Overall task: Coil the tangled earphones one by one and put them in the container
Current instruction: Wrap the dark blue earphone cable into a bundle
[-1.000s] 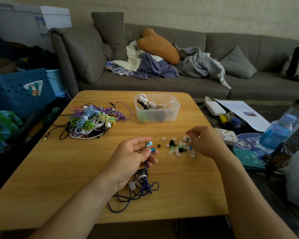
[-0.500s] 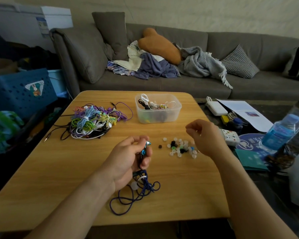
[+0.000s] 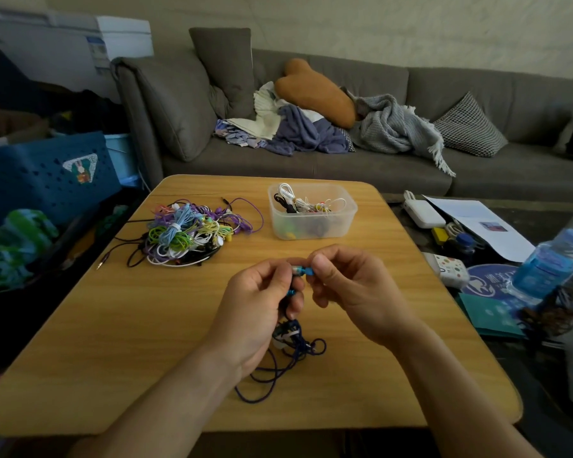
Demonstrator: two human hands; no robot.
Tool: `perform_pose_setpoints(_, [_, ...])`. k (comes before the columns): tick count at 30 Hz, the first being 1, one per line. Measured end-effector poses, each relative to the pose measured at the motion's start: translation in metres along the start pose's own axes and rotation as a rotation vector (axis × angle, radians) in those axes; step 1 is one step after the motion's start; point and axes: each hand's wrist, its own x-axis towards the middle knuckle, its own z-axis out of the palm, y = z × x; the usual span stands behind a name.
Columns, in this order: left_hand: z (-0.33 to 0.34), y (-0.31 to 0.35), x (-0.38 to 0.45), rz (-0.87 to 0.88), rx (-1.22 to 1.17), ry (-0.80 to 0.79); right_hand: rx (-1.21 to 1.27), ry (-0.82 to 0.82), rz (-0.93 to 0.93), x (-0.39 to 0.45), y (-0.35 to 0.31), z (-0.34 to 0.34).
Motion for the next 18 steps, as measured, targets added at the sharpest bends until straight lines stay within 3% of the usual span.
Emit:
perform_pose_setpoints(8, [-0.002, 0.000, 0.002, 0.039, -0.057, 0.090, 0.035, 0.097, -0.036, 0.002, 0.008, 0.019])
perform_pose_setpoints(18, [-0.004, -0.003, 0.003, 0.147, 0.034, 0.140, 0.129, 0.172, 0.012, 0.002, 0.010, 0.030])
